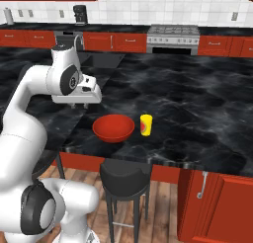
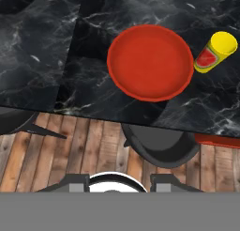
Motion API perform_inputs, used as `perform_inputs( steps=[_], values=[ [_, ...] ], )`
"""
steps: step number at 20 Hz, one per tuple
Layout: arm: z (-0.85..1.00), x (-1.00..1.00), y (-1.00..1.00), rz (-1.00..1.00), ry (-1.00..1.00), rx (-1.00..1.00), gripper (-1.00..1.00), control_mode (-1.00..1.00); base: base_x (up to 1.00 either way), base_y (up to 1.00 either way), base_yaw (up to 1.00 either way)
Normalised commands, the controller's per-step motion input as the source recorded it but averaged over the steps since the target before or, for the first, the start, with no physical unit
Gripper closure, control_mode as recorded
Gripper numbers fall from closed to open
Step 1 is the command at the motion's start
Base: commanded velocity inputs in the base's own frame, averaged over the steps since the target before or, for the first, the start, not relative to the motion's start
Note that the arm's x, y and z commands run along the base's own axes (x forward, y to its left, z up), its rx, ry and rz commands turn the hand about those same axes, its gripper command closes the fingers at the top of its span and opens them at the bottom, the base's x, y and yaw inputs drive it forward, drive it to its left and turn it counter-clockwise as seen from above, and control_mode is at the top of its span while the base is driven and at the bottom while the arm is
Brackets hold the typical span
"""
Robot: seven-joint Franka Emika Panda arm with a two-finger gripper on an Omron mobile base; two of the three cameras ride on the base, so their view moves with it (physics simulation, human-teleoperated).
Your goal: Place the cup inside the bowl on the dining table and move the bowl to any counter.
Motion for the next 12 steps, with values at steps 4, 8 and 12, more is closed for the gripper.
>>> perform_inputs(
  steps=[4, 8, 12],
  values=[
    [-0.02, 0.0, 0.0, -0.01, 0.0, 0.0, -1.0, -1.0, 0.0, 0.0, 0.0],
    [-0.02, 0.02, 0.0, -0.02, 0.0, 0.0, -1.0, -1.0, 0.0, 0.0, 0.0],
    [-0.03, 0.0, -0.1, 0.0, 0.0, 0.0, -1.0, -1.0, 0.0, 0.0, 0.0]
  ],
)
